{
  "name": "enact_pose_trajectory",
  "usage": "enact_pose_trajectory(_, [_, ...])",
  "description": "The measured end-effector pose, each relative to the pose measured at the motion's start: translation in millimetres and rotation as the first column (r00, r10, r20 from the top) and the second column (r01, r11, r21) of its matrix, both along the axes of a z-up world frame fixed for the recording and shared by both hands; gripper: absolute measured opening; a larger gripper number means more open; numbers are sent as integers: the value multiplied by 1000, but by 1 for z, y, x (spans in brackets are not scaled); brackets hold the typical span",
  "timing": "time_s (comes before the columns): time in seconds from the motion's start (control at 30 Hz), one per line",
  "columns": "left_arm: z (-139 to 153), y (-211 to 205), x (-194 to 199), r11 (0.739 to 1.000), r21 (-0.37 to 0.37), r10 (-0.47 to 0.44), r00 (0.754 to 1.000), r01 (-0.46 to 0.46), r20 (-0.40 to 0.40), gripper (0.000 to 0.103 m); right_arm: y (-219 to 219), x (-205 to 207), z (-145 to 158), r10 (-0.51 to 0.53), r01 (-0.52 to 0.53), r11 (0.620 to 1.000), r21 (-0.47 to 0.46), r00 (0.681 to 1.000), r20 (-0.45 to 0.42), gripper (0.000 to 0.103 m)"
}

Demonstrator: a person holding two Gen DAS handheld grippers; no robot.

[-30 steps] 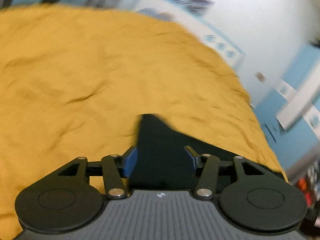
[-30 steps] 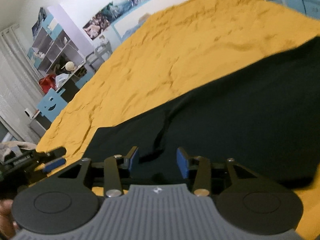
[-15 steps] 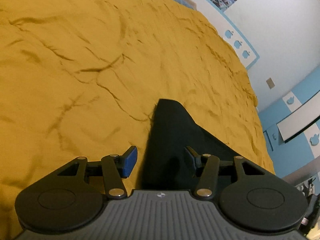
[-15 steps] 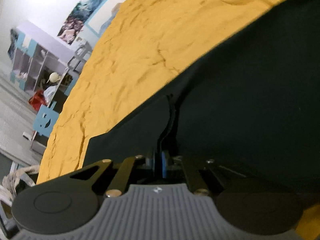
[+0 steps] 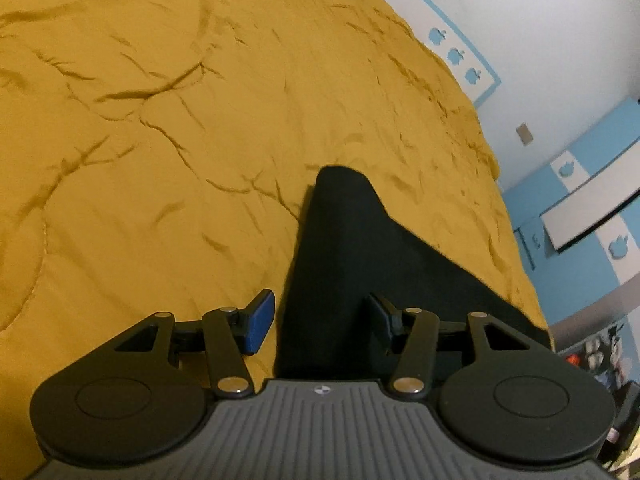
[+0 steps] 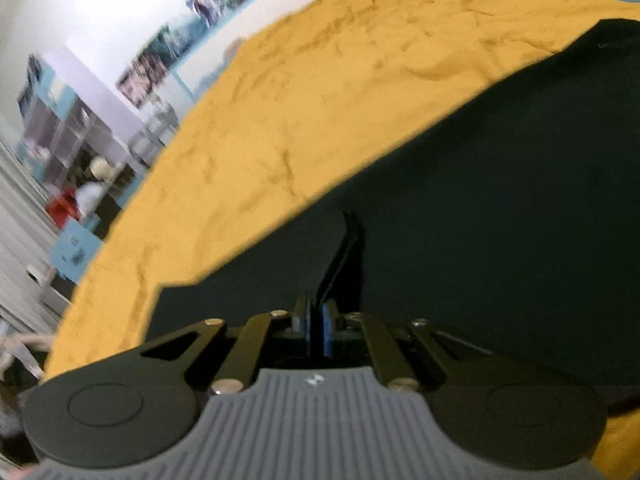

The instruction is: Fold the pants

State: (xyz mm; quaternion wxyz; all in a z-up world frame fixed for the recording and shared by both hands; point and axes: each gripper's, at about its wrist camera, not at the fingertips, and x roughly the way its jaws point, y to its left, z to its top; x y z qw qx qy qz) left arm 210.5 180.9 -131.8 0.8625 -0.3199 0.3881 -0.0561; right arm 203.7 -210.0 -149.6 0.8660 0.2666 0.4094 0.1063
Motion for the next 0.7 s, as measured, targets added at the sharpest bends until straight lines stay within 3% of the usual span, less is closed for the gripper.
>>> enact_pose_trajectory(0.13, [0,-5,0,999,26,-28,1000,28,-3,61,-4,-5,5,-21,22,999,-38,1000,15,4])
enact_pose_trajectory(0.17, [0,-6,0,999,33,-31,1000,31,-3,61,-1,-8,10,-39,42,994,-97,999,32,4])
enact_pose_trajectory(0.23, [-2,-8,0,998,53,-40,999,40,-7,61,15,-17,29,-50,88,951,-296,990,133,16])
enact_pose_trajectory(0.27, [-2,-10,0,997,62,-41,999,42,-8,61,22,-22,38,-17,80,938,-337,982,187,18])
enact_pose_trajectory(0.43, [-4,-13,-3,995,88,-42,999,42,-6,61,46,-22,43,151,-69,940,-334,962,226,25])
enact_pose_trajectory(0.5, [-5,-12,-5,995,86,-43,999,43,-1,61,53,-15,28,189,-114,923,-368,966,175,38])
enact_pose_trajectory(0.57, [-6,-10,-7,996,76,-44,999,43,9,62,50,-9,9,184,-137,902,-410,980,78,38])
enact_pose_trajectory(0.7, [-11,-9,-12,997,72,-44,999,42,29,62,-3,-26,28,62,-22,969,-246,986,155,37])
